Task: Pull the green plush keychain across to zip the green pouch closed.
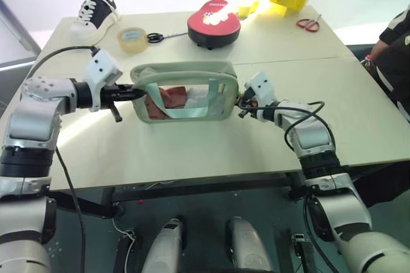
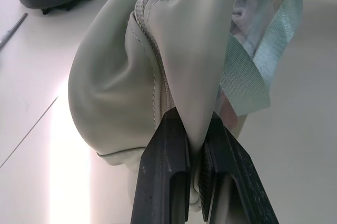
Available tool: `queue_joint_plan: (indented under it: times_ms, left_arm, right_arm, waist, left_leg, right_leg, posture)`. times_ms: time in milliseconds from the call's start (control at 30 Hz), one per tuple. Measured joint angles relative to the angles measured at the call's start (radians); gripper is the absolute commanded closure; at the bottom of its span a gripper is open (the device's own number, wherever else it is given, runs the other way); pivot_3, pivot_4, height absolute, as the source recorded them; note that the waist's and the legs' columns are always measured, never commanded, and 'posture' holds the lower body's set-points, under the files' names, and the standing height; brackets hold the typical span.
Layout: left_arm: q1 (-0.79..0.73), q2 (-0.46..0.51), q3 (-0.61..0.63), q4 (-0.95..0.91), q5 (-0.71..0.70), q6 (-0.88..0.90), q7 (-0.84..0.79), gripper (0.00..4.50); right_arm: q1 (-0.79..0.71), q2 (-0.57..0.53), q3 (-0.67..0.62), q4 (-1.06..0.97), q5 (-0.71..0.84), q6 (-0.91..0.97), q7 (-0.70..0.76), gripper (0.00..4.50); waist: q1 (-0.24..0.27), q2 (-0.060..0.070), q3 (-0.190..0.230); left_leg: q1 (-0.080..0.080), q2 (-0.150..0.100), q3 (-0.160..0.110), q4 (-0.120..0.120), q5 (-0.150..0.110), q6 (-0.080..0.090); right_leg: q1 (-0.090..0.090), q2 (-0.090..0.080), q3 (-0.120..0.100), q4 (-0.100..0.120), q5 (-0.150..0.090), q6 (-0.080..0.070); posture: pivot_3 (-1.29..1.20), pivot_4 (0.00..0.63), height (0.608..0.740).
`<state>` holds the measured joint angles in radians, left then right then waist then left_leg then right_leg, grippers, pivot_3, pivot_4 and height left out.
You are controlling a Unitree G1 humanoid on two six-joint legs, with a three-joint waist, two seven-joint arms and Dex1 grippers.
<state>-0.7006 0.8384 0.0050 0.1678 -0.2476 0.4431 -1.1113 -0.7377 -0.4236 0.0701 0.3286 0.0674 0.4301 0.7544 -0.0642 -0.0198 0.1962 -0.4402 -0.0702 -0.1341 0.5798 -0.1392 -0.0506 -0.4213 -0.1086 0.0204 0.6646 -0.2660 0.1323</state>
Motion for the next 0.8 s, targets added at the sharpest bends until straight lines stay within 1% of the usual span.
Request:
queue_joint_plan:
  times_ms: [67,133,167,233,333,400,433,533,567,633,667,800]
  left_arm:
    - [0.0,0.0,0.0,0.001,0.0,-0.001,-0.001,4.5]
    - [0.001,0.002,0.001,0.005,0.0,-0.009,-0.001,4.5]
    - [0.001,0.005,0.001,0.01,0.001,-0.012,0.0,4.5]
    - [0.001,0.009,0.001,0.014,0.001,-0.017,0.0,4.5]
    - [0.001,0.011,0.006,0.018,-0.005,-0.012,-0.002,4.5]
    - [0.0,0.011,0.014,0.021,-0.018,0.005,-0.007,3.72]
    - [-0.002,0.011,0.018,0.025,-0.029,0.014,-0.01,3.42]
    - [-0.021,0.017,0.048,0.028,-0.081,0.062,-0.035,1.8]
    - [-0.027,0.026,0.059,0.028,-0.094,0.079,-0.04,1.35]
    - [-0.05,0.052,0.082,0.029,-0.121,0.116,-0.045,0.17]
    - [-0.057,0.066,0.095,0.029,-0.129,0.126,-0.047,0.04]
    - [-0.042,0.16,0.14,0.026,-0.15,0.175,-0.062,0.04]
  right_arm:
    - [-0.011,-0.075,0.0,-0.004,0.006,0.0,0.057,1.41]
    - [-0.04,-0.174,-0.004,-0.003,0.01,-0.004,0.132,0.35]
    - [-0.057,-0.206,-0.006,0.0,0.015,-0.011,0.162,0.05]
    - [-0.1,-0.286,-0.005,0.013,0.02,-0.034,0.251,0.05]
    - [-0.163,-0.361,-0.011,0.006,0.066,-0.031,0.388,0.05]
    - [-0.172,-0.372,-0.016,-0.038,0.114,-0.002,0.454,0.0]
    - [-0.173,-0.371,-0.016,-0.061,0.136,0.016,0.478,0.0]
    - [-0.175,-0.353,-0.015,-0.135,0.184,0.063,0.5,0.0]
    - [-0.175,-0.347,-0.015,-0.15,0.192,0.072,0.497,0.0]
    - [-0.175,-0.342,-0.015,-0.178,0.207,0.096,0.489,0.0]
    - [-0.175,-0.342,-0.015,-0.188,0.212,0.103,0.486,0.0]
    - [-0.144,-0.354,-0.026,-0.252,0.233,0.135,0.463,0.0]
  waist:
    - [0.001,0.0,0.0]
    - [0.001,0.0,0.0]
    - [0.0,0.0,0.0]
    - [-0.004,0.0,0.0]
    - [-0.005,0.0,0.0]
    - [-0.006,0.0,0.0]
    - [-0.006,0.0,0.0]
    - [-0.004,0.0,0.0]
    - [-0.004,0.0,0.0]
    - [-0.003,0.0,0.0]
    - [-0.003,0.0,0.0]
    - [-0.004,0.0,0.0]
  left_leg:
    - [0.0,0.0,0.0,0.0,0.0,0.0]
    - [0.0,0.0,0.0,0.0,0.0,0.0]
    - [0.0,0.0,0.0,0.0,0.0,0.0]
    - [0.0,0.0,0.001,0.0,0.0,0.0]
    - [0.0,0.001,0.001,0.0,0.0,0.001]
    - [0.0,0.001,0.001,0.0,0.0,0.001]
    - [0.0,0.001,0.001,0.0,0.0,0.001]
    - [0.0,0.001,0.0,0.0,0.0,0.001]
    - [0.0,0.001,0.0,0.0,0.0,0.001]
    - [-0.001,0.001,0.0,0.0,0.0,0.001]
    - [-0.001,0.0,0.0,0.0,0.0,0.001]
    - [-0.001,0.0,0.0,0.0,0.0,0.001]
  right_leg:
    - [0.0,0.0,0.0,0.0,0.0,0.0]
    - [0.0,0.0,0.0,0.0,0.0,0.0]
    - [0.0,0.0,0.0,0.0,0.0,0.0]
    - [0.0,0.0,0.0,0.0,0.0,0.0]
    - [0.0,0.0,0.0,0.0,0.0,0.0]
    - [0.0,0.0,0.0,0.0,0.0,0.0]
    - [0.0,0.0,0.0,0.0,0.0,0.0]
    - [0.0,0.0,0.0,0.0,0.0,0.0]
    - [0.0,0.0,0.0,0.0,0.0,0.0]
    - [-0.001,0.0,0.0,0.0,0.0,0.0]
    - [-0.001,0.0,0.0,-0.001,0.0,0.0]
    - [-0.001,-0.001,0.0,-0.001,0.0,0.0]
  posture:
    - [0.0,0.15,0.74]
    - [0.0,0.15,0.74]
    - [0.0,0.15,0.74]
    - [0.0,0.15,0.74]
    - [0.0,0.15,0.74]
    - [0.0,0.15,0.74]
    - [0.0,0.15,0.74]
    - [0.0,0.15,0.74]
    - [0.0,0.15,0.74]
    - [0.0,0.15,0.74]
    - [0.0,0.15,0.74]
    - [0.0,0.15,0.74]
